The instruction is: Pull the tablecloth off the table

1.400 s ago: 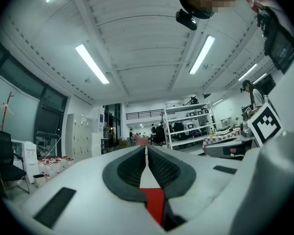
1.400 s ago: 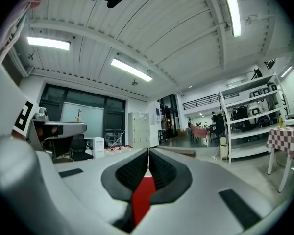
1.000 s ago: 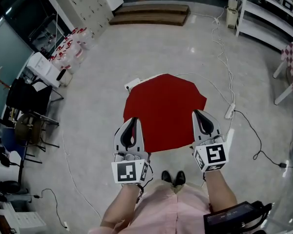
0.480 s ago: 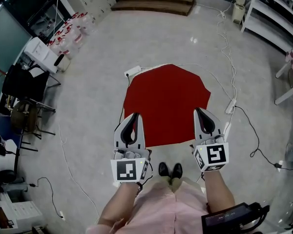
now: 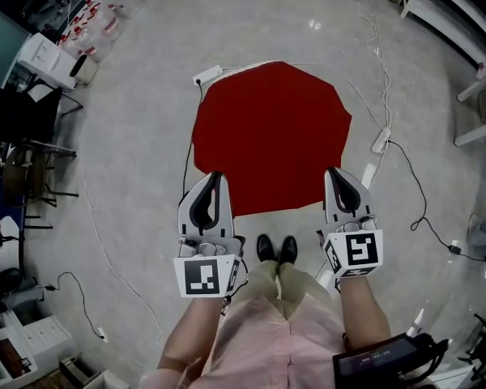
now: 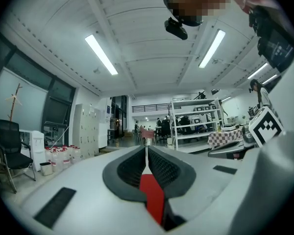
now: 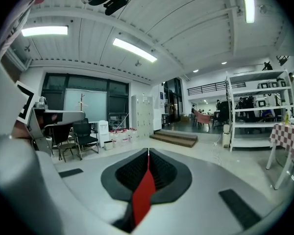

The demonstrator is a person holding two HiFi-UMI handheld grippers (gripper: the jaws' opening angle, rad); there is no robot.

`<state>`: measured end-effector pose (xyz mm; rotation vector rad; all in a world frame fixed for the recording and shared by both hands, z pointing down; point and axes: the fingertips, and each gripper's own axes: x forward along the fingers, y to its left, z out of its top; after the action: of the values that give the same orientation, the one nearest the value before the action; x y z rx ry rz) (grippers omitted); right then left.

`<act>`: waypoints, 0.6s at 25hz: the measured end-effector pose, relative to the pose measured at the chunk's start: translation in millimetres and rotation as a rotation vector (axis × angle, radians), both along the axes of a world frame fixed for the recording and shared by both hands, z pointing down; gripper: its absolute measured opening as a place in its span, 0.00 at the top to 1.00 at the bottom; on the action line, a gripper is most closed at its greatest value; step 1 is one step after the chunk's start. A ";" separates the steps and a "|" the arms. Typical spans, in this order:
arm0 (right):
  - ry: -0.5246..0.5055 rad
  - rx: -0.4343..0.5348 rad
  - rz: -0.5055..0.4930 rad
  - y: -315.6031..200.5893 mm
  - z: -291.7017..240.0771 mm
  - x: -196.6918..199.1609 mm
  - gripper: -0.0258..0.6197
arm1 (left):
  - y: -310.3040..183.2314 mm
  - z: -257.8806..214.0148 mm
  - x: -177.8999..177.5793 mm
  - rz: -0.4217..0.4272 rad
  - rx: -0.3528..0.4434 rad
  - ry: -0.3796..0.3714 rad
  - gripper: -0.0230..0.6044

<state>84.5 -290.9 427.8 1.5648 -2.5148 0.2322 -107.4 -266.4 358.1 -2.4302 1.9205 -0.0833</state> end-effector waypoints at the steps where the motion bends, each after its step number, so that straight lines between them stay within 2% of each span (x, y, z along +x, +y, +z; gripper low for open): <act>1: 0.002 -0.006 0.000 1.1 5.5 -0.6 0.93 | 0.6 5.1 -1.5 0.002 -0.006 0.002 0.91; 15: 0.041 -0.109 -0.033 36.5 106.1 -8.9 0.93 | 30.0 105.9 -19.5 -0.017 -0.124 0.006 0.91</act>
<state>75.6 -254.3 533.9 1.4707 -2.4509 0.3238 -126.9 -236.4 464.1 -2.4927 1.9965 -0.2025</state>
